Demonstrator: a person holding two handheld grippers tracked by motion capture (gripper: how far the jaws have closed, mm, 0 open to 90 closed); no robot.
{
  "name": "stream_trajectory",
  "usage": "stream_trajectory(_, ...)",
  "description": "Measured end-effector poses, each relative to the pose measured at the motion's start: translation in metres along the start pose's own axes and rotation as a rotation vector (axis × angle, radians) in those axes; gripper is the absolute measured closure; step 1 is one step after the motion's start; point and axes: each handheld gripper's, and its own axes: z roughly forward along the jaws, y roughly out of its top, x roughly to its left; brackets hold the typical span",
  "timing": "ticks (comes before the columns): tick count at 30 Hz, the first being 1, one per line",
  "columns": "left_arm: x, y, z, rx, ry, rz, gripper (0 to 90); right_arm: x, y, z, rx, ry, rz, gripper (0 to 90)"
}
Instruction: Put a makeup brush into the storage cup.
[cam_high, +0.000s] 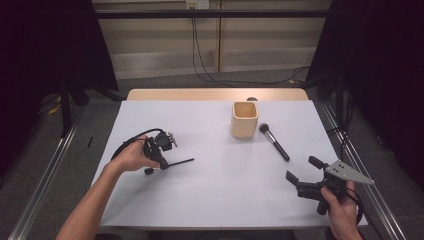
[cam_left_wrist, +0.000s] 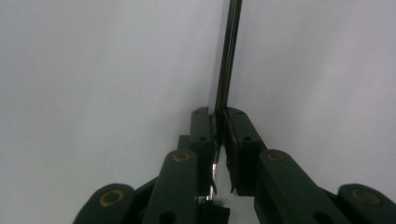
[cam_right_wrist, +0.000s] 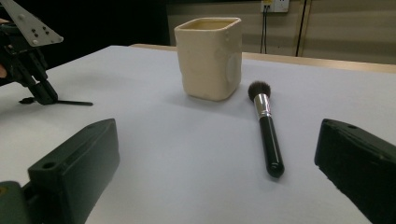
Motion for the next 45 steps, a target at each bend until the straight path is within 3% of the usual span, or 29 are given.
stream_trajectory(14, 0.000, -0.001, -0.001, -0.004, 0.003, 0.010, 85.8, 0.000, 0.000, 0.001, 0.005, -0.001, 0.005, 0.0)
stream_trajectory(21, 0.003, -0.005, -0.003, -0.033, -0.024, -0.011, 85.8, 0.000, 0.000, 0.002, 0.006, 0.000, 0.001, 0.0)
stream_trajectory(29, 0.007, -0.015, -0.006, -0.098, -0.057, -0.066, 85.8, -0.001, 0.000, 0.001, 0.004, -0.004, 0.008, 0.0)
stream_trajectory(35, 0.010, -0.022, -0.017, -0.204, -0.066, -0.108, 85.9, -0.001, 0.000, 0.002, 0.004, -0.001, 0.007, 0.0)
stream_trajectory(39, 0.004, -0.022, -0.025, -0.358, -0.055, -0.139, 85.9, -0.001, 0.000, 0.002, 0.005, -0.003, 0.008, 0.0)
stream_trajectory(40, 0.004, -0.022, -0.025, -0.358, -0.055, -0.139, 85.9, -0.001, 0.000, 0.002, 0.004, -0.002, 0.008, 0.0)
stream_trajectory(41, 0.003, -0.022, -0.027, -0.395, -0.052, -0.137, 85.9, -0.001, 0.001, 0.002, 0.004, -0.001, 0.008, 0.0)
stream_trajectory(42, 0.003, -0.022, -0.027, -0.395, -0.052, -0.137, 85.9, 0.000, 0.001, 0.001, 0.004, -0.001, 0.008, 0.0)
stream_trajectory(45, 0.001, -0.025, -0.030, -0.464, -0.031, -0.155, 85.9, -0.001, 0.001, 0.001, 0.003, 0.000, 0.009, 0.0)
